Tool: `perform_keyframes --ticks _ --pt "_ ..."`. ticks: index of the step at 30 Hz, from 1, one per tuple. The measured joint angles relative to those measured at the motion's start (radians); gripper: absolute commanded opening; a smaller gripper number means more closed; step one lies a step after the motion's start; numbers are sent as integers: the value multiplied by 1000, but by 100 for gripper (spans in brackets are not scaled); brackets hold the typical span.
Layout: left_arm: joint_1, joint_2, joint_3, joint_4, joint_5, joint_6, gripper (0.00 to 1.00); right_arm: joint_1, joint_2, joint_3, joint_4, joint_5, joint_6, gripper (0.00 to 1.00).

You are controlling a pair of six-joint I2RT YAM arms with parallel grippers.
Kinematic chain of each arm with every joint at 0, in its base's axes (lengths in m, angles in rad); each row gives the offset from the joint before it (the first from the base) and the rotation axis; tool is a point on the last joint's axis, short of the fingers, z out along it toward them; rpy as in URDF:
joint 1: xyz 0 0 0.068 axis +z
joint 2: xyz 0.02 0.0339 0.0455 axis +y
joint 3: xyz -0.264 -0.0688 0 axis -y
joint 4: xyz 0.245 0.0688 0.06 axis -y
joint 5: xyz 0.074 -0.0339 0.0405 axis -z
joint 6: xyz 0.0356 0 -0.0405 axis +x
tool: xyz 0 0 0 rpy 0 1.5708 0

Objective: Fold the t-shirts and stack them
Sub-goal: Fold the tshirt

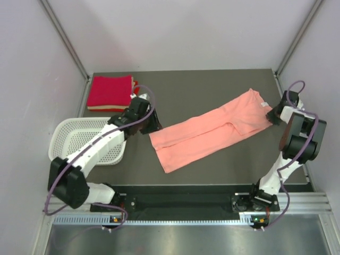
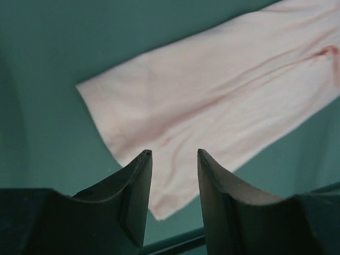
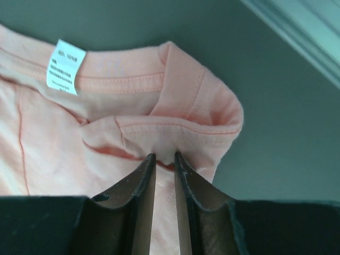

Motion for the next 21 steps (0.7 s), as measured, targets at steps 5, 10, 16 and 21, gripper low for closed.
perform_keyframes --ticks 5,10,16,21 --pt "92 239 18 13 1 28 45 10 181 244 -18 -50 -6 23" --pt "186 419 120 -11 60 85 47 16 337 478 -48 -108 -31 24" --pt "198 519 246 5 154 168 50 16 396 567 -55 -162 -51 31" --pt "198 576 256 25 296 213 50 16 340 494 -55 -179 -55 39"
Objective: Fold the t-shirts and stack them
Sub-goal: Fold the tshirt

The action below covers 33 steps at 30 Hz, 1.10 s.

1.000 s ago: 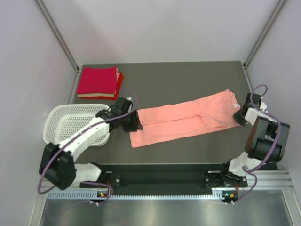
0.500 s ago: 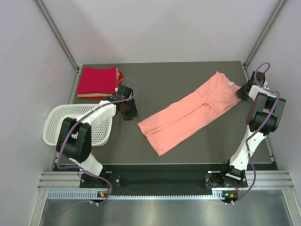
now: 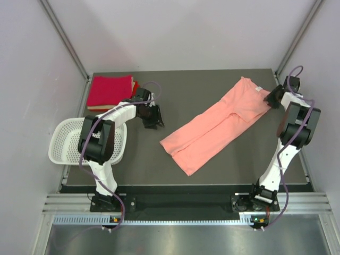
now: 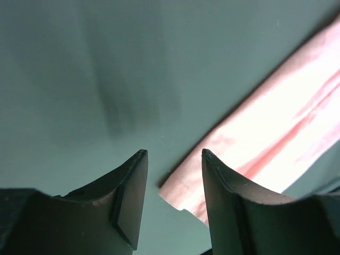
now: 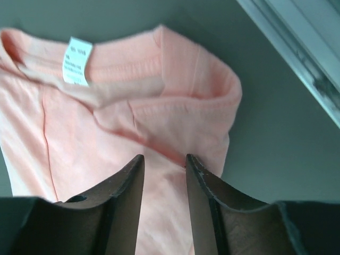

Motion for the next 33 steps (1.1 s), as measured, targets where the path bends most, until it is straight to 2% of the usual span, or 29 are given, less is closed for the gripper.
perform_keyframes --ticks 2,3,4,14,16,17,21,33 --pt "0 14 -2 1 39 14 50 0 -29 -26 -25 0 -2 41" --pt "0 17 -6 1 58 22 50 0 -49 -39 -42 0 -2 47" --pt "0 17 -14 4 70 26 50 0 -67 -47 -56 0 -3 48" --pt "-37 7 -122 36 129 39 48 0 -257 -156 -122 -52 -9 56" --pt "-53 7 -123 39 129 40 39 2 -286 -201 -120 -66 -9 56" --pt "-58 7 -125 39 128 42 25 3 -302 -227 -122 -72 -9 56" --pt "-72 8 -142 34 101 38 0 14 -360 -319 -128 -92 -10 54" --pt "-72 -152 -314 19 -25 -11 0 21 -438 -451 -124 -96 -43 51"
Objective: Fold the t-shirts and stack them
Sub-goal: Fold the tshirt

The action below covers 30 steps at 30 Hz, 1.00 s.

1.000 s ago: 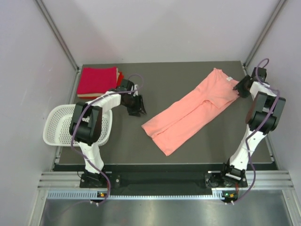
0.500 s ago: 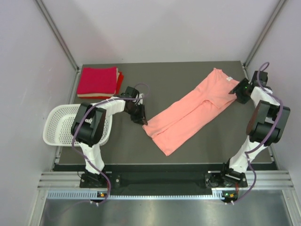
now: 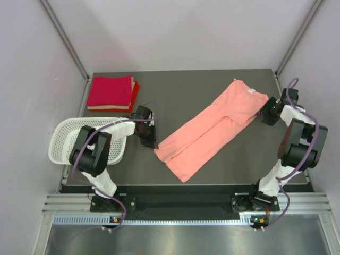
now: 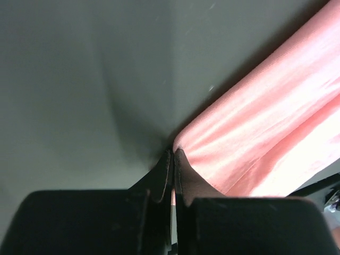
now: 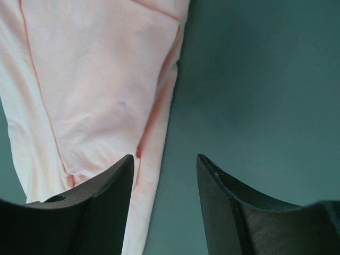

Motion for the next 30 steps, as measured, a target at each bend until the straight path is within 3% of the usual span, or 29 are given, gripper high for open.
perform_keyframes --ticks 5,13,15,21,25,30 --pt "0 -63 -66 -12 -34 -22 0 3 17 -11 40 -7 11 51" --pt "0 -100 -108 -18 -36 -47 0 3 142 -18 265 -51 139 50" --pt "0 -100 -108 -20 -36 -50 0 3 169 -11 314 -66 169 45" --pt "0 -107 -112 -32 -32 -63 0 5 237 25 395 -65 200 16" --pt "0 -133 -157 -6 13 -116 0 5 304 94 417 -100 202 6" --pt "-3 -174 -213 57 78 -211 0 10 393 203 436 -159 202 1"
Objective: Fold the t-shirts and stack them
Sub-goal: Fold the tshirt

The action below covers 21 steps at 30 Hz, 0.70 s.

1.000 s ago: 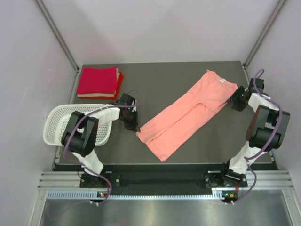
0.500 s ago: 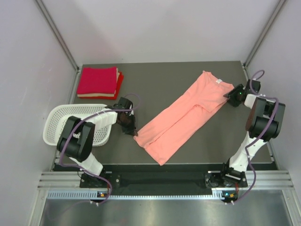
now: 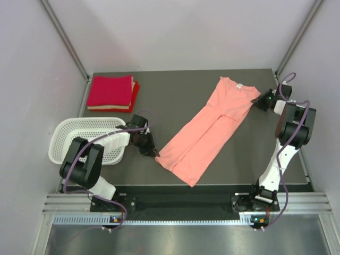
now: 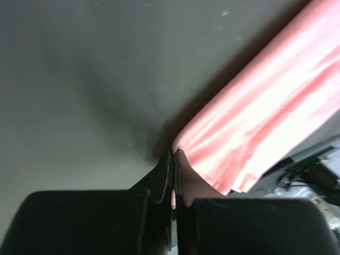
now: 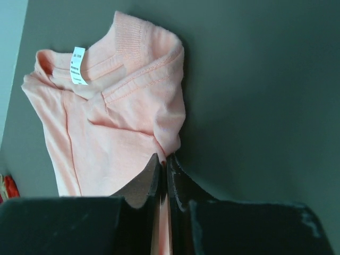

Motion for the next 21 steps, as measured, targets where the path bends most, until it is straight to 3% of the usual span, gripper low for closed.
perform_keyframes --ticks 14,17,18,21 --pt "-129 25 -26 175 59 -210 3 58 314 494 -83 -89 -2 9" --pt "-141 63 -26 188 51 -229 9 71 335 547 -125 -85 -11 24" --pt "-148 73 -26 193 49 -234 18 72 335 550 -131 -85 -15 35" --pt "-178 74 -26 199 49 -253 32 71 320 558 -164 -78 -29 45"
